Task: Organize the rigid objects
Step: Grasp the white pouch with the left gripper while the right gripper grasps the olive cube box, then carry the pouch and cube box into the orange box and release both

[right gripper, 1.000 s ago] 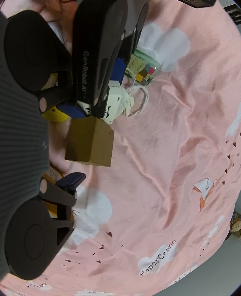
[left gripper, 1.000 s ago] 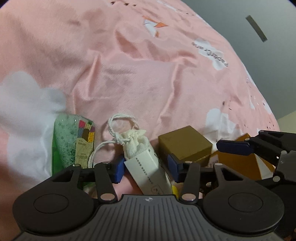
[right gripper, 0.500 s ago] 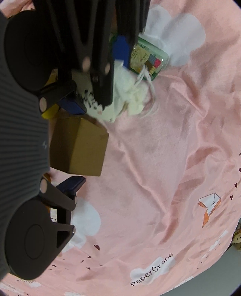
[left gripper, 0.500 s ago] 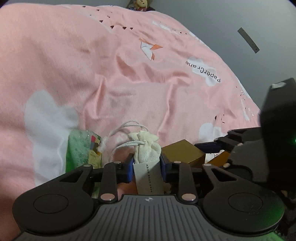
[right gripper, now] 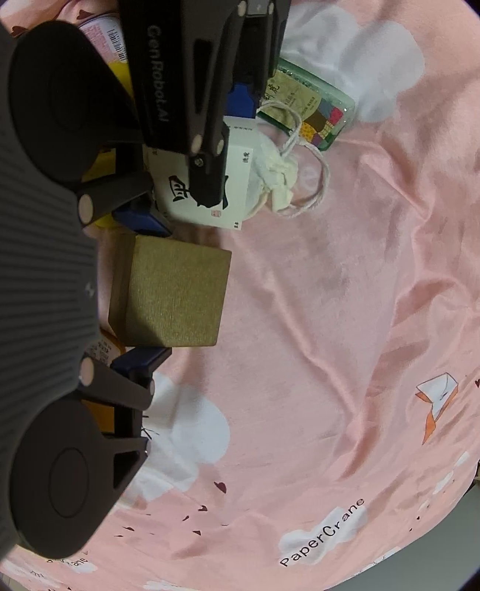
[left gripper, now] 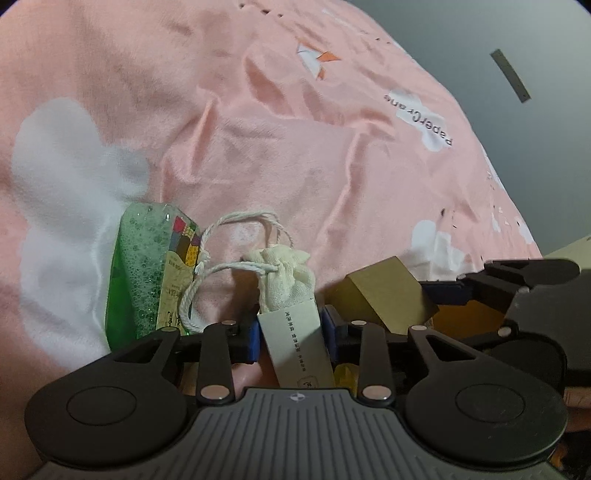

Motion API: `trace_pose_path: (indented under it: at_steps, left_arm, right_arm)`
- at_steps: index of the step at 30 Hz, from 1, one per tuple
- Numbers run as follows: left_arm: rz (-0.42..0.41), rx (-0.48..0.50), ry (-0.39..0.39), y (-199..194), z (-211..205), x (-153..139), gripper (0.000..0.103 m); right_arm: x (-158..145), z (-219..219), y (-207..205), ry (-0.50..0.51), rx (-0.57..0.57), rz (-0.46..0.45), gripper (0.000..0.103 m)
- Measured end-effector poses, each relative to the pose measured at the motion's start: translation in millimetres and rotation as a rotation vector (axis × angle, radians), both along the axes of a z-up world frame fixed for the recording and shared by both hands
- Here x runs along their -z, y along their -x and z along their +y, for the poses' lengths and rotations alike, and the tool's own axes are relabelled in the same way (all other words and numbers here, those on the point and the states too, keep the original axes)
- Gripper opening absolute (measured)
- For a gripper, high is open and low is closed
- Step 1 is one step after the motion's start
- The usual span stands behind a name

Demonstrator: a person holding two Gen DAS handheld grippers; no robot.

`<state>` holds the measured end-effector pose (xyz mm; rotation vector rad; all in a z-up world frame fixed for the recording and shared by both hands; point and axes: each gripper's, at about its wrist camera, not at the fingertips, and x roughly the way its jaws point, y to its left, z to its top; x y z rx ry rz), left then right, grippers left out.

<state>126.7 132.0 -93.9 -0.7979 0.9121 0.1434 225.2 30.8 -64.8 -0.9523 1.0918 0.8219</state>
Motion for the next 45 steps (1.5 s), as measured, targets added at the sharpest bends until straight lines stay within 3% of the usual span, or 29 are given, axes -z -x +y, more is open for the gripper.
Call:
trace_pose_path:
  at_steps: [9, 14, 21, 34, 40, 45]
  left_arm:
    - [-0.106, 0.035, -0.161, 23, -24, -38, 0.030]
    - [-0.157, 0.024, -0.183, 38, -26, -61, 0.030]
    - [-0.269, 0.005, -0.212, 52, -35, -103, 0.030]
    - [-0.413, 0.148, -0.184, 41, -87, -151, 0.030]
    - [-0.431, 0.286, -0.138, 20, -128, -155, 0.030]
    - [-0.386, 0.406, -0.085, -13, -163, -143, 0.030]
  right_arm:
    - [-27, -17, 24, -0.080, -0.005, -0.046, 0.061]
    - [-54, -32, 36, -0.166, 0.020, -0.042, 0.061]
    - [-95, -48, 55, -0.265, 0.028, -0.111, 0.061]
    - [-152, -130, 69, -0.335, 0.148, -0.276, 0.061]
    - [-149, -184, 60, -0.282, 0.265, -0.310, 0.061]
    - [-134, -225, 39, -0.236, 0.386, -0.299, 0.061]
